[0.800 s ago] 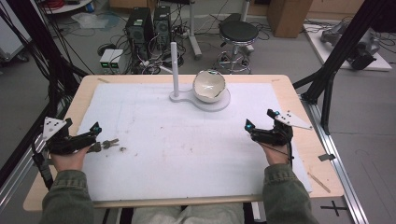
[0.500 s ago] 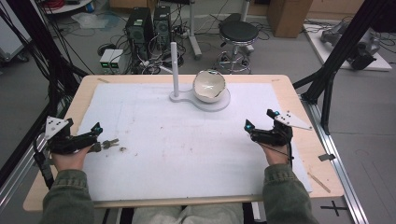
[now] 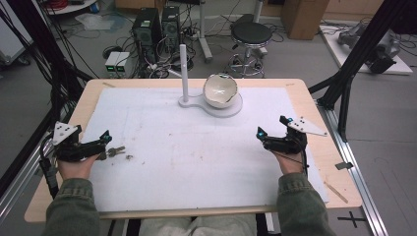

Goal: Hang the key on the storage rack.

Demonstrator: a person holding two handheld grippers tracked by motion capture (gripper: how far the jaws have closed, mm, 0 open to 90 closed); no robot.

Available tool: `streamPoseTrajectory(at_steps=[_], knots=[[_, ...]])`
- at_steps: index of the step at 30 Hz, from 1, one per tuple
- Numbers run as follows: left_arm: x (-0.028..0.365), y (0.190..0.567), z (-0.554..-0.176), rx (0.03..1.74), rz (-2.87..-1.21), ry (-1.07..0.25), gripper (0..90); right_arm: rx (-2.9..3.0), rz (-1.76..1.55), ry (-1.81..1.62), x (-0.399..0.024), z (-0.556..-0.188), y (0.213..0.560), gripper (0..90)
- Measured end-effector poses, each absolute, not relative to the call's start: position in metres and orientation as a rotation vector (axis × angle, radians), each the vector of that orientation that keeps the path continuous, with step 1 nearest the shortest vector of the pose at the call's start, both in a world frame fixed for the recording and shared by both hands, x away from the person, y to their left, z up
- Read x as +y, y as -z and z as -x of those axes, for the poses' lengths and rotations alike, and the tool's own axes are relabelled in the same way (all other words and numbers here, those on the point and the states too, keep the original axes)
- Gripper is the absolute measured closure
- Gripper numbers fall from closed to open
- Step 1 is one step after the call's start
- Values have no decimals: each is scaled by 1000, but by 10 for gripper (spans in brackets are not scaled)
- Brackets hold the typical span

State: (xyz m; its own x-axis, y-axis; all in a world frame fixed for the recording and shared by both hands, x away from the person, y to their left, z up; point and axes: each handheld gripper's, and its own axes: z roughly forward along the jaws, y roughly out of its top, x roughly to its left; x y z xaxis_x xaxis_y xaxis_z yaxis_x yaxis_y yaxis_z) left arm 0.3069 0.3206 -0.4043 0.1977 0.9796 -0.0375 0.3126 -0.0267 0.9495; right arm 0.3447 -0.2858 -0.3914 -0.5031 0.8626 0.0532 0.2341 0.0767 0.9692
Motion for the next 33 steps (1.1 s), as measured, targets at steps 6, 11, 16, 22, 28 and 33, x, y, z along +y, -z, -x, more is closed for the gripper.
streamPoseTrajectory(at_steps=[6, 11, 16, 22, 28, 33], knots=[[316, 403, -311, 1264, -1553, -864, 17, 1817, -1079, -1450, -285, -345, 392, 5], [309, 402, -315, 1233, -1613, -874, 17, 1827, -1072, -1437, -284, -344, 393, 5], [300, 399, -322, 1203, -1661, -843, 17, 1830, -1070, -1432, -285, -344, 393, 5], [296, 395, -329, 1190, -1731, -802, 18, 1838, -1073, -1414, -286, -344, 393, 5], [291, 396, -334, 1194, -1842, -764, 18, 1842, -1071, -1423, -285, -343, 393, 5], [290, 395, -336, 1187, -1877, -723, 18, 1844, -1065, -1418, -285, -344, 394, 5]])
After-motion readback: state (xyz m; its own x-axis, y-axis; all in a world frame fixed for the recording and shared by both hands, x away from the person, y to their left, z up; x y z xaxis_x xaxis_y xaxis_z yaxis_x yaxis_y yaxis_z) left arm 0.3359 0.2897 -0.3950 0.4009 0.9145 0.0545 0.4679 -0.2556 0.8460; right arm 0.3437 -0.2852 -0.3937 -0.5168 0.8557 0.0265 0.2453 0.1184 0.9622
